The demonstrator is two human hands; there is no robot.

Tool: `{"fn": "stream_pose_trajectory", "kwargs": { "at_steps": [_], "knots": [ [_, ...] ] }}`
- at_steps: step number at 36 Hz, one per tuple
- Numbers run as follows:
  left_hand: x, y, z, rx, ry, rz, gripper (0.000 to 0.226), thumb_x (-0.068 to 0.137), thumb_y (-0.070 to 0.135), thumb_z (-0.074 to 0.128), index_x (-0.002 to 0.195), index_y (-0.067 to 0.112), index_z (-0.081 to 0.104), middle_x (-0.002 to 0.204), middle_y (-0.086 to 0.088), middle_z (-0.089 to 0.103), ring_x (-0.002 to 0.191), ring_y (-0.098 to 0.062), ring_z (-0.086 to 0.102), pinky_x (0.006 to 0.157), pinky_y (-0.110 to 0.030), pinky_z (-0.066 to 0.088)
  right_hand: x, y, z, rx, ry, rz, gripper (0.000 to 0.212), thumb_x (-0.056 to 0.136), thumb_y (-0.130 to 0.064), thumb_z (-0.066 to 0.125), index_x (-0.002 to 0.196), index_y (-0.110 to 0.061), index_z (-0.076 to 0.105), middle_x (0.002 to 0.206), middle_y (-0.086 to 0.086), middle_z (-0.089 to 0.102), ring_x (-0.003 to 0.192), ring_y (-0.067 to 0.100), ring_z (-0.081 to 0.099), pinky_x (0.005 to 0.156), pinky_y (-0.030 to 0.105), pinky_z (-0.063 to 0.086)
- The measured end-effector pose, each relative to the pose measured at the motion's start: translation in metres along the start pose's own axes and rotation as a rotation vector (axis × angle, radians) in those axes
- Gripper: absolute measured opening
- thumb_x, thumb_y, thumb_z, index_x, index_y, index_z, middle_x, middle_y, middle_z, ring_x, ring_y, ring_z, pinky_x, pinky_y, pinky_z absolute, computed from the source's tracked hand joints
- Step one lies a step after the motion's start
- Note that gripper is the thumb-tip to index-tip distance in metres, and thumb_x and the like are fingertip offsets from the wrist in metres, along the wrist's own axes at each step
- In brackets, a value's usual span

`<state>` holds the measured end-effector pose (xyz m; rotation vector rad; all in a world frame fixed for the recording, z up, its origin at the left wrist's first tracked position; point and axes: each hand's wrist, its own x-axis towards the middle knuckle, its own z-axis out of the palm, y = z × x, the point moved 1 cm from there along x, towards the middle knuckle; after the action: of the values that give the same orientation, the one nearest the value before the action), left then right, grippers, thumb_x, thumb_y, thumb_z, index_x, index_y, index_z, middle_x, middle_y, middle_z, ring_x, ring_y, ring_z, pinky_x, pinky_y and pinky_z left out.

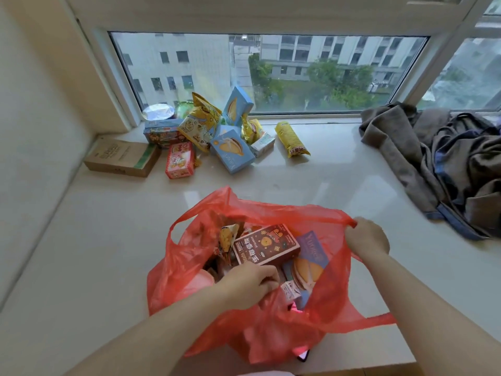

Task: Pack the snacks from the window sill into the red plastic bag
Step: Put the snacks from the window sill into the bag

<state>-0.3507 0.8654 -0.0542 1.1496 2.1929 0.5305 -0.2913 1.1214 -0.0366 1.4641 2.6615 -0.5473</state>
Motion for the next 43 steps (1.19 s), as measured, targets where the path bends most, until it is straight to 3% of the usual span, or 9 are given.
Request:
{"fn": "stream_pose_trajectory", "kwargs": {
  "at_steps": [4, 7, 9, 11, 14, 16, 23, 30, 43],
  "knots": [
    [-0.006, -0.005, -0.007, 0.166, -0.163, -0.044, 0.029, 0.097, 0.043, 0.044, 0.101, 0.021, 0.062, 0.100, -0.002, 0.066, 0.093, -0.022, 0.058, 0.066, -0.025, 0.036, -0.010, -0.024, 0.008, -0.111, 0.130, -0.195, 0.049, 0.082, -0.026, 0.059, 0.128, -0.013, 0.051, 0.127, 0.014, 0.049, 0.119, 0.035, 0.042, 0.095, 0.042, 0.038],
    [-0.007, -0.015, -0.015, 0.315, -0.072, -0.133, 0.044, 0.096, 0.053, 0.035, 0.107, 0.020, 0.062, 0.109, -0.001, 0.063, 0.106, -0.022, 0.056, 0.086, -0.034, 0.044, -0.018, -0.043, 0.020, -0.088, 0.275, -0.449, 0.052, 0.070, -0.024, 0.066, 0.119, -0.009, 0.060, 0.116, 0.016, 0.058, 0.111, 0.039, 0.050, 0.093, 0.047, 0.041],
    [-0.005, -0.027, -0.022, 0.512, 0.056, -0.151, 0.046, 0.097, 0.053, 0.032, 0.126, 0.026, 0.055, 0.140, 0.001, 0.047, 0.137, -0.022, 0.033, 0.112, -0.050, 0.022, -0.024, -0.056, 0.027, -0.092, 0.302, -0.555, 0.051, 0.062, -0.025, 0.068, 0.111, -0.009, 0.065, 0.110, 0.015, 0.061, 0.108, 0.039, 0.055, 0.094, 0.050, 0.042],
    [-0.003, -0.038, -0.030, 0.609, 0.116, -0.218, 0.049, 0.097, 0.050, 0.034, 0.141, 0.029, 0.039, 0.157, 0.002, 0.018, 0.147, -0.024, 0.002, 0.115, -0.059, -0.004, -0.030, -0.071, 0.030, -0.132, 0.266, -0.611, 0.051, 0.060, -0.021, 0.074, 0.109, -0.011, 0.066, 0.112, 0.014, 0.060, 0.112, 0.038, 0.053, 0.099, 0.052, 0.040],
    [-0.005, -0.055, -0.036, 0.676, 0.100, -0.338, 0.059, 0.096, 0.046, 0.037, 0.149, 0.029, 0.020, 0.160, 0.000, -0.003, 0.146, -0.028, -0.013, 0.111, -0.061, -0.013, -0.036, -0.085, 0.036, -0.185, 0.252, -0.672, 0.050, 0.055, -0.014, 0.077, 0.105, -0.011, 0.067, 0.112, 0.014, 0.061, 0.112, 0.037, 0.055, 0.099, 0.054, 0.041],
    [-0.008, -0.067, -0.037, 0.672, 0.095, -0.405, 0.057, 0.096, 0.044, 0.038, 0.148, 0.029, 0.023, 0.160, -0.001, -0.006, 0.145, -0.030, -0.015, 0.112, -0.061, -0.012, -0.038, -0.092, 0.039, -0.209, 0.220, -0.688, 0.050, 0.058, -0.015, 0.075, 0.107, -0.013, 0.067, 0.116, 0.014, 0.061, 0.116, 0.037, 0.053, 0.102, 0.054, 0.039],
    [-0.018, -0.093, -0.047, 0.491, 0.109, -0.470, 0.050, 0.094, 0.049, 0.040, 0.141, 0.031, 0.040, 0.160, 0.005, 0.005, 0.147, -0.025, -0.005, 0.113, -0.060, -0.001, -0.044, -0.126, 0.049, -0.294, 0.071, -0.756, 0.054, 0.086, -0.026, 0.053, 0.138, -0.022, 0.041, 0.146, 0.005, 0.034, 0.140, 0.026, 0.019, 0.117, 0.042, 0.009],
    [-0.005, -0.092, -0.101, 0.383, 0.389, -0.367, 0.038, 0.095, 0.043, 0.040, 0.130, 0.033, 0.052, 0.156, 0.009, 0.021, 0.146, -0.018, 0.009, 0.117, -0.051, 0.008, -0.044, -0.193, 0.058, -0.270, 0.047, -0.850, 0.053, 0.085, -0.023, 0.051, 0.138, -0.022, 0.042, 0.144, 0.004, 0.036, 0.138, 0.025, 0.022, 0.115, 0.038, 0.013],
    [0.037, -0.205, -0.184, 0.332, 0.277, -0.568, 0.044, 0.093, 0.041, 0.045, 0.136, 0.029, 0.047, 0.152, 0.002, 0.031, 0.143, -0.020, 0.017, 0.116, -0.051, 0.014, -0.004, -0.315, 0.101, -0.225, -0.075, -0.784, 0.051, 0.089, -0.030, 0.051, 0.138, -0.022, 0.042, 0.141, 0.002, 0.040, 0.133, 0.022, 0.029, 0.109, 0.035, 0.025]
  ]
}}
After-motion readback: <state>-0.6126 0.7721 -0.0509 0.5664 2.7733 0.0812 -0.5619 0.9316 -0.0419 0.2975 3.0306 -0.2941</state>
